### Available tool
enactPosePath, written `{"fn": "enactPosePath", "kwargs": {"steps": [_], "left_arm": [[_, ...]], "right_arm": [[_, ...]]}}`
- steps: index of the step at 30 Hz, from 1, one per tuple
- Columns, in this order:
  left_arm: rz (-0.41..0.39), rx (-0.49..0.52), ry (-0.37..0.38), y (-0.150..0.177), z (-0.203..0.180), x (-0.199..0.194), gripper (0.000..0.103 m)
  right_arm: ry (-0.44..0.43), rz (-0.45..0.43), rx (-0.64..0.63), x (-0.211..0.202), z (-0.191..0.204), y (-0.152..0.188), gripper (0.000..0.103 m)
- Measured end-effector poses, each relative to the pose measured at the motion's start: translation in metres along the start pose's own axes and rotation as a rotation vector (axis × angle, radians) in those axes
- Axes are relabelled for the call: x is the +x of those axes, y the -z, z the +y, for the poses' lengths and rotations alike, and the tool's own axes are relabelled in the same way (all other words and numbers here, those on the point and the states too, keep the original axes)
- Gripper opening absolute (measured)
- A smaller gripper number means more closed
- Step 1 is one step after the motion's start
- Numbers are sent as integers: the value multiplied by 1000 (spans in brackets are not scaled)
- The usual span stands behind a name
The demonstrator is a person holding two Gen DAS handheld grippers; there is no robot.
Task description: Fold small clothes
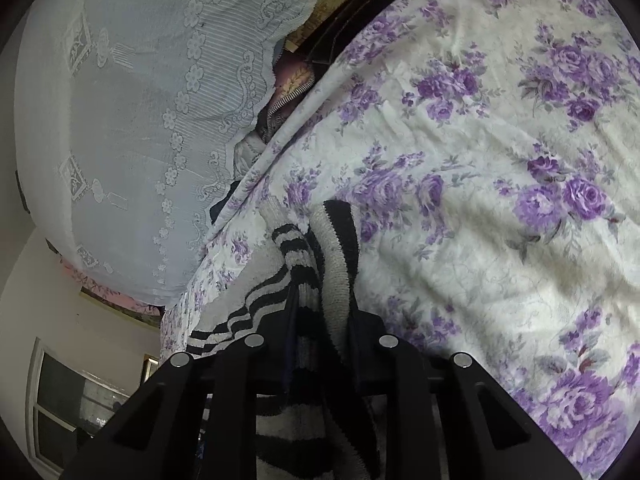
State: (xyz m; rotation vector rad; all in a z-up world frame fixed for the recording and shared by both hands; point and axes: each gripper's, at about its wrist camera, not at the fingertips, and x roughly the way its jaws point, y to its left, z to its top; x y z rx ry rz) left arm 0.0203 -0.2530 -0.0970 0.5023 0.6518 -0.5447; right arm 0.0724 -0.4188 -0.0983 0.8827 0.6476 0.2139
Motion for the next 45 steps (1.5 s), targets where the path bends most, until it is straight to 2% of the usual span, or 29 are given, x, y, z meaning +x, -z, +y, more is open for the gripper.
{"fn": "enactPosePath", "kwargs": {"steps": [4, 13, 22, 27, 31, 45], "left_arm": [[-22, -6, 15, 1, 0, -6, 43], [-60, -87, 82, 2, 11, -22, 35], [-70, -106, 93, 3, 10, -29, 36], [-80, -73, 56, 2, -2, -30, 40], [-96, -123, 105, 2, 8, -34, 27], [-145, -166, 118, 10, 26, -66, 23]], "right_arm": [[-14, -22, -33, -7, 13, 1, 21], [-62, -47, -65, -22, 34, 0, 20], [-80, -46, -78, -28, 48, -1, 19], [-88, -39, -67, -28, 47, -1, 19], [-87, -42, -82, -30, 50, 0, 19], [-100, -85, -156, -42, 92, 22, 19]]}}
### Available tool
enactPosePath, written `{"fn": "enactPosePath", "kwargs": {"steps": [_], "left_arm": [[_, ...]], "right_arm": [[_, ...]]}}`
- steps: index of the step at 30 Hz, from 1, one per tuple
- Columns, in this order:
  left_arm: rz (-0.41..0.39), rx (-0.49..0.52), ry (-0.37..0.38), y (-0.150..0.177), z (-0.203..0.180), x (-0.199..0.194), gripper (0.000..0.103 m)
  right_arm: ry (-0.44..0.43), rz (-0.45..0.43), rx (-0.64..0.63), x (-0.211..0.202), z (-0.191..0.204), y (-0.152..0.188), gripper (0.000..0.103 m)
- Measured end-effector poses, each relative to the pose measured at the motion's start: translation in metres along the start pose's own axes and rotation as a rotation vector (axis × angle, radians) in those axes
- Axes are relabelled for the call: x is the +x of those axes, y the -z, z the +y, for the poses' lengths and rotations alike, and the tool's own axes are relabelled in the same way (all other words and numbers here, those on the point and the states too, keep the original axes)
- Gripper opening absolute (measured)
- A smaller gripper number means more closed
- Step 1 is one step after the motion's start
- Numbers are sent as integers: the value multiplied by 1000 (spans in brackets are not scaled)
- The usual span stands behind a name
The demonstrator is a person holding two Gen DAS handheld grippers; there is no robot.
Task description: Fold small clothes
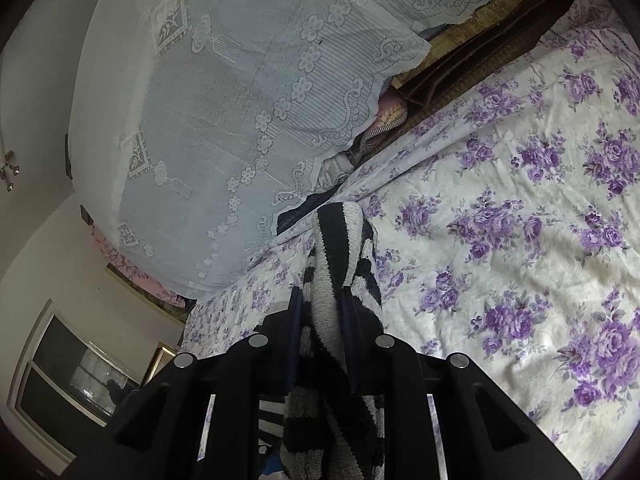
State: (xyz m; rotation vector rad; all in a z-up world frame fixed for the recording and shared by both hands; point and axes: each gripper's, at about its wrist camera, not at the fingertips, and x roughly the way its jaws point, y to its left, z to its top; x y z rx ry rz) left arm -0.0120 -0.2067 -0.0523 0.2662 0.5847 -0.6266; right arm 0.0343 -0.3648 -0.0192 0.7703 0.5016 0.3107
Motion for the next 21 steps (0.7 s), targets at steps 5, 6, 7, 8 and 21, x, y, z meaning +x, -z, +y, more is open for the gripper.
{"fn": "enactPosePath", "kwargs": {"steps": [5, 6, 7, 8, 21], "left_arm": [[-18, -49, 13, -1, 16, -12, 22], [-24, -58, 13, -1, 19, -15, 22], [-29, -66, 14, -2, 22, -17, 22], [-36, -76, 14, -2, 26, -20, 22], [-75, -157, 27, 4, 73, -47, 19]], "right_arm": [[10, 5, -8, 9, 20, 2, 19], [11, 7, -16, 11, 26, 2, 19], [13, 8, -25, 13, 31, 2, 19], [14, 11, -37, 16, 39, 3, 19], [92, 91, -177, 51, 107, 17, 14]]}}
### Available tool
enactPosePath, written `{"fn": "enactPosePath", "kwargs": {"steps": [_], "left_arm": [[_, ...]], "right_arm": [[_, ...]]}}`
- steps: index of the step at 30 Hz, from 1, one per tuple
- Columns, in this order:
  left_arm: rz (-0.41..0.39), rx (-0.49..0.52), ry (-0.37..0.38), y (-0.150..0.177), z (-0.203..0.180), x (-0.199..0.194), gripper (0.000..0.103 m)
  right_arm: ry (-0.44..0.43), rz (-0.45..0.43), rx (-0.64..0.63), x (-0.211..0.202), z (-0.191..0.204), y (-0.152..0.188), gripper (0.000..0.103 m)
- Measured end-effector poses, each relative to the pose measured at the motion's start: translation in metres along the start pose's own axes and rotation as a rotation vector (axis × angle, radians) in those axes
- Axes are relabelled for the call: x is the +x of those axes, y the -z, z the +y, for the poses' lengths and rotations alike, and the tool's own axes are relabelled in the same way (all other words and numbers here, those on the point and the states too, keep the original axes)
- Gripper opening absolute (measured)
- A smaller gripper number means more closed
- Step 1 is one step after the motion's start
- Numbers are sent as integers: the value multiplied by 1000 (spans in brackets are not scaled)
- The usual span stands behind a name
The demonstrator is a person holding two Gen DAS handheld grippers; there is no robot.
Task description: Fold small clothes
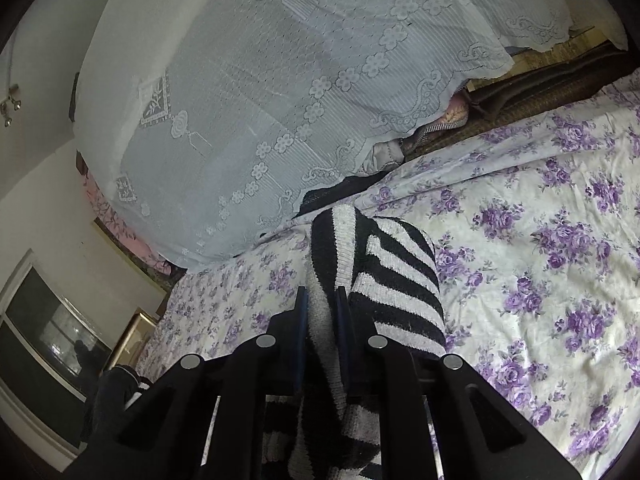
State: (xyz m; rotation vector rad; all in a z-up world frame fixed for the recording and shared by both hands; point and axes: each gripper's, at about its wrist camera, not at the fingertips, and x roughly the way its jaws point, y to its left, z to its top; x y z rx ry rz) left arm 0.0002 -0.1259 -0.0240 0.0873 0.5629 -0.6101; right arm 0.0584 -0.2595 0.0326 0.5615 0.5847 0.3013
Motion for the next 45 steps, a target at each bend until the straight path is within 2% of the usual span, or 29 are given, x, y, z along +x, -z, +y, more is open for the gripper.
{"fn": "enactPosePath", "kwargs": {"steps": [3, 7, 16, 23, 32, 35, 45], "left_arm": [[14, -4, 2, 5, 2, 4, 19], [11, 17, -3, 6, -2, 6, 18], [-22, 2, -12, -2, 12, -9, 16], [-59, 31, -105, -5, 41, -31, 16], [-41, -75, -181, -2, 114, -59, 16], [-21, -128, -178, 5, 138, -65, 16], [28, -226, -178, 27, 175, -66, 17]], "right_arm": [[75, 21, -15, 5, 2, 1, 14], [99, 30, -10, 3, -2, -2, 14], [63, 27, 2, 8, 20, -8, 12], [13, 62, -35, 35, 63, -9, 12], [-44, 147, -99, 96, 129, 11, 12], [-55, 181, -125, 115, 148, 22, 12], [-65, 274, -163, 161, 164, 53, 12]]}}
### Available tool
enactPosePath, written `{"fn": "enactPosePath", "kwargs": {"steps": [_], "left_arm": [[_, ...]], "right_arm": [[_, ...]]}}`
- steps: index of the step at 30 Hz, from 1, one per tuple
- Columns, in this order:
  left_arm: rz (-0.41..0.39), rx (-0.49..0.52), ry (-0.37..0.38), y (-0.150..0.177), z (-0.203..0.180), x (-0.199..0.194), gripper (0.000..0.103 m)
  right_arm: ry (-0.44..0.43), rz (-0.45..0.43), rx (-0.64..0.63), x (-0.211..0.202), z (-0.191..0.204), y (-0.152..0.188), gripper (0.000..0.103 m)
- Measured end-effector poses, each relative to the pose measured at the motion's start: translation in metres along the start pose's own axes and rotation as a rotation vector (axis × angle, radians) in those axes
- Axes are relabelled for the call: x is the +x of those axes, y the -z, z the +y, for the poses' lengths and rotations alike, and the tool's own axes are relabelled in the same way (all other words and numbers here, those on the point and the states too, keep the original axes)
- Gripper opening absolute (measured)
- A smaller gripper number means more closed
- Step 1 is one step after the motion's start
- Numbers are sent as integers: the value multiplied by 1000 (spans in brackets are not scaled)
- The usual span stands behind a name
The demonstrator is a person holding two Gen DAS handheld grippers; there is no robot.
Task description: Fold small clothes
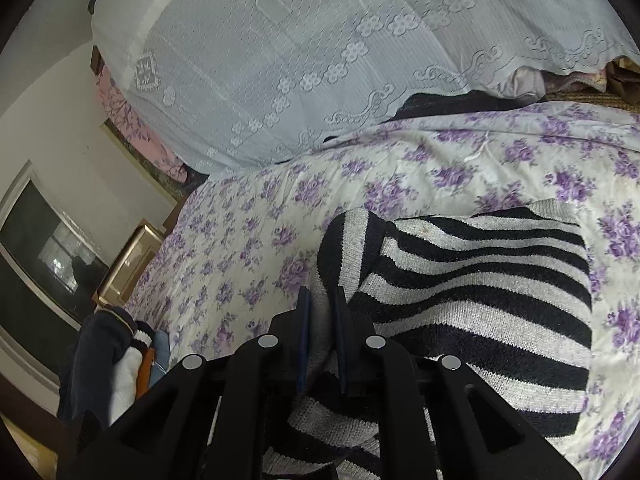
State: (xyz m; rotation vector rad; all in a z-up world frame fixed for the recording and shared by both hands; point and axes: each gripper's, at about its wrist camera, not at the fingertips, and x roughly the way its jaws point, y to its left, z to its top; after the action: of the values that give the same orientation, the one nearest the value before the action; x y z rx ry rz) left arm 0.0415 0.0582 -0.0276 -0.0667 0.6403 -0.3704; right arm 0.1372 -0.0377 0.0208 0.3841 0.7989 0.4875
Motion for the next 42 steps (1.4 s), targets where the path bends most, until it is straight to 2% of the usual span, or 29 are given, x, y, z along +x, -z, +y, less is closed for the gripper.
{"fn": "enactPosePath", "kwargs": {"steps": [3, 6, 9, 12, 15, 17, 19, 22, 24, 28, 30, 32, 34, 36, 39, 42], "left_arm": [[31, -13, -7, 8, 3, 6, 17], [71, -80, 28, 13, 15, 12, 18], [129, -177, 74, 19, 31, 23, 20], [159, -230, 115, 21, 38, 28, 23], [137, -264, 134, 19, 44, 20, 33], [106, -282, 154, 15, 49, 12, 43], [71, -288, 169, 10, 51, 3, 58], [38, -282, 138, 4, 52, 0, 72], [72, -282, 127, 3, 52, 12, 72], [219, -322, 61, 16, 66, 52, 73], [232, -347, 70, 16, 73, 58, 73], [227, -312, 37, 14, 70, 61, 74], [224, -283, 0, 13, 66, 64, 80], [224, -279, -6, 12, 66, 65, 82], [218, -267, -18, 9, 62, 67, 82], [183, -234, -29, 8, 56, 52, 77]], "right_arm": [[-16, 44, 18, 13, -9, 5, 12], [-33, 84, 20, 24, -15, 9, 13], [-33, 125, 19, 31, -18, 13, 23], [-40, 83, 17, 16, -21, 13, 24], [4, 11, -22, -12, -24, 7, 26], [57, -29, -55, -31, -29, 2, 25], [118, -51, -77, -45, -37, 0, 25], [156, -22, -80, -44, -51, 6, 24], [193, 8, -93, -33, -56, 13, 23], [237, 78, -84, 1, -68, 31, 22], [278, 69, -139, 15, -65, 40, 22], [318, 46, -201, 21, -57, 46, 23], [316, 37, -192, 22, -58, 47, 23], [295, 35, -182, 21, -63, 46, 23], [272, 37, -186, 18, -66, 44, 23], [226, 41, -137, 8, -70, 39, 22]]}}
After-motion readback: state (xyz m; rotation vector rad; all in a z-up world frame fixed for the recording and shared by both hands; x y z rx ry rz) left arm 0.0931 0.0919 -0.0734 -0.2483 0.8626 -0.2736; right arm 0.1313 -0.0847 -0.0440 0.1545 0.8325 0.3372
